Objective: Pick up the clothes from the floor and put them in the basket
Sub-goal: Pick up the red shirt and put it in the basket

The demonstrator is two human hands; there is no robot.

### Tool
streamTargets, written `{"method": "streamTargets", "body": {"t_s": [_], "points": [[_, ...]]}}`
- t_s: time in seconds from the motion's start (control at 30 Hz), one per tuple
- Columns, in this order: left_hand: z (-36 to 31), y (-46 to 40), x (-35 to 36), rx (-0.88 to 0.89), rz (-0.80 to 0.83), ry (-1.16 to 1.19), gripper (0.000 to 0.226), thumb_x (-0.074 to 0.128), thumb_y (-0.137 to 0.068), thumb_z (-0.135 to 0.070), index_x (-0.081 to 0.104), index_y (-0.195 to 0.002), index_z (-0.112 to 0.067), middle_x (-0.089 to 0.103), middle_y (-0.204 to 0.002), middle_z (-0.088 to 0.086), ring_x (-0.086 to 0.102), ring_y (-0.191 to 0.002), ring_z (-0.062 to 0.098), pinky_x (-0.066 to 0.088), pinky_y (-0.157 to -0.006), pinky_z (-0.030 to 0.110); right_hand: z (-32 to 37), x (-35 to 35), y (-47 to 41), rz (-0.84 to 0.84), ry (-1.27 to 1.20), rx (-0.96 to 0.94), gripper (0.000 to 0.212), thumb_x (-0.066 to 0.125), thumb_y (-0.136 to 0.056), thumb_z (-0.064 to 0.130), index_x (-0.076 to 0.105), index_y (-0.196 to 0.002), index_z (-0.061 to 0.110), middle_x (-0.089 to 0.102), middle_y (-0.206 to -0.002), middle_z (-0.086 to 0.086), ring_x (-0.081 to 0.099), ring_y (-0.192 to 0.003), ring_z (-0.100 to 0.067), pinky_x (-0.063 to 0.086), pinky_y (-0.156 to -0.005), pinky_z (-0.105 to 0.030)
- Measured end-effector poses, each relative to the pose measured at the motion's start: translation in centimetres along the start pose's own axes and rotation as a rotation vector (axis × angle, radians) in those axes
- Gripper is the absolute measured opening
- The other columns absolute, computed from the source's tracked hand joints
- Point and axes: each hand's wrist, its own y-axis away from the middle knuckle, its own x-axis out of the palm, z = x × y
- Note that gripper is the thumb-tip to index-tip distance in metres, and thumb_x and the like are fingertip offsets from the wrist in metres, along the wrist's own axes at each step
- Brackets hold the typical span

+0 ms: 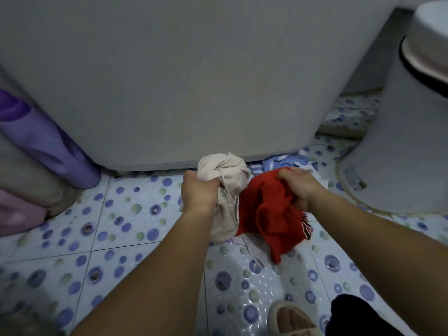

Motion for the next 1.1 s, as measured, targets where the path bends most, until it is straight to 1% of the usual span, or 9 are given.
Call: {"method": "streamTargets", "body": {"t_s": [0.17, 0.33, 0.43, 0.53, 0.7, 0.73, 0.83, 0.93, 1.1], "points": [[-3.3, 4.2, -4.9, 0.073, 0.011, 0.059, 0.020, 0.063, -0.084, -0.016, 0.047, -0.096, -0.012, 0.056, -0.093, 0.008, 0.053, -0.086, 0.025, 0.041, -0.073, 0.027, 8.0, 4.4, 5.6, 0.102, -0.290, -0.089, 0.021, 0.047, -0.087, 0.000, 0.055, -0.072, 0.011, 0.061, -0.046, -0.004, 0.059, -0.039, -0.012, 0.053, -0.048, -0.022], [-5.8, 7.9, -11.9, 0.172, 0.026, 0.156, 0.029, 0.063, -0.081, -0.011, 0.046, -0.104, -0.011, 0.059, -0.101, 0.011, 0.056, -0.086, 0.025, 0.048, -0.075, 0.032, 13.0, 9.8, 13.4, 0.219, -0.410, -0.170, 0.019, 0.049, -0.089, 0.001, 0.056, -0.074, 0.011, 0.062, -0.042, -0.002, 0.061, -0.037, -0.011, 0.053, -0.045, -0.023], [-6.7, 10.3, -16.1, 0.275, 0.040, 0.197, 0.047, 0.074, -0.074, -0.009, 0.047, -0.112, -0.013, 0.062, -0.107, 0.009, 0.061, -0.094, 0.023, 0.053, -0.084, 0.035, 14.9, 13.2, 18.5, 0.293, -0.420, -0.234, 0.015, 0.049, -0.088, 0.000, 0.054, -0.080, 0.011, 0.061, -0.041, -0.002, 0.061, -0.038, -0.012, 0.053, -0.046, -0.024], [-7.3, 12.8, -20.4, 0.387, 0.005, 0.245, 0.061, 0.082, -0.067, -0.008, 0.042, -0.112, -0.015, 0.060, -0.105, 0.001, 0.061, -0.091, 0.014, 0.054, -0.077, 0.021, 16.6, 16.6, 24.0, 0.384, -0.354, -0.315, 0.015, 0.049, -0.088, 0.000, 0.053, -0.079, 0.012, 0.061, -0.054, -0.006, 0.060, -0.048, -0.015, 0.051, -0.053, -0.025], [-8.0, 15.4, -26.3, 0.424, -0.197, 0.207, 0.107, 0.088, -0.036, -0.044, 0.033, -0.124, -0.019, 0.055, -0.125, 0.004, 0.059, -0.109, 0.021, 0.051, -0.096, 0.040, 18.1, 21.8, 31.8, 0.555, -0.274, -0.411, 0.017, 0.050, -0.087, -0.001, 0.051, -0.074, 0.011, 0.055, -0.066, -0.009, 0.055, -0.057, -0.018, 0.048, -0.058, -0.027], [-7.9, 15.5, -27.2, 0.419, -0.264, 0.223, 0.105, 0.087, -0.038, -0.045, 0.034, -0.125, -0.018, 0.056, -0.124, 0.004, 0.060, -0.108, 0.022, 0.051, -0.095, 0.039, 18.1, 22.7, 33.2, 0.586, -0.252, -0.428, 0.019, 0.050, -0.087, -0.001, 0.051, -0.073, 0.011, 0.054, -0.067, -0.009, 0.055, -0.060, -0.019, 0.047, -0.060, -0.029], [-7.4, 16.8, -30.8, 0.403, -0.479, 0.324, 0.068, 0.078, -0.065, -0.030, 0.044, -0.121, -0.013, 0.062, -0.116, 0.007, 0.062, -0.101, 0.024, 0.051, -0.091, 0.036, 17.7, 25.6, 37.6, 0.687, -0.204, -0.472, 0.022, 0.049, -0.088, -0.002, 0.052, -0.071, 0.012, 0.055, -0.066, -0.008, 0.055, -0.059, -0.018, 0.047, -0.059, -0.027], [-6.4, 18.1, -34.4, 0.308, -0.678, 0.410, 0.043, 0.063, -0.080, -0.015, 0.047, -0.119, -0.009, 0.061, -0.116, 0.013, 0.058, -0.109, 0.029, 0.046, -0.097, 0.036, 16.6, 28.3, 41.1, 0.819, -0.135, -0.474, 0.021, 0.051, -0.090, 0.001, 0.053, -0.072, 0.012, 0.056, -0.068, -0.008, 0.056, -0.057, -0.017, 0.048, -0.055, -0.026], [-2.7, 19.8, -40.2, 0.188, -0.849, 0.676, 0.040, 0.053, -0.081, -0.007, 0.049, -0.121, -0.005, 0.060, -0.117, 0.017, 0.060, -0.106, 0.032, 0.050, -0.096, 0.043, 14.0, 31.5, 44.2, 1.080, 0.082, -0.455, 0.009, 0.062, -0.089, 0.024, 0.057, -0.088, 0.016, 0.062, -0.077, -0.002, 0.062, -0.058, -0.009, 0.051, -0.065, -0.028]]}}
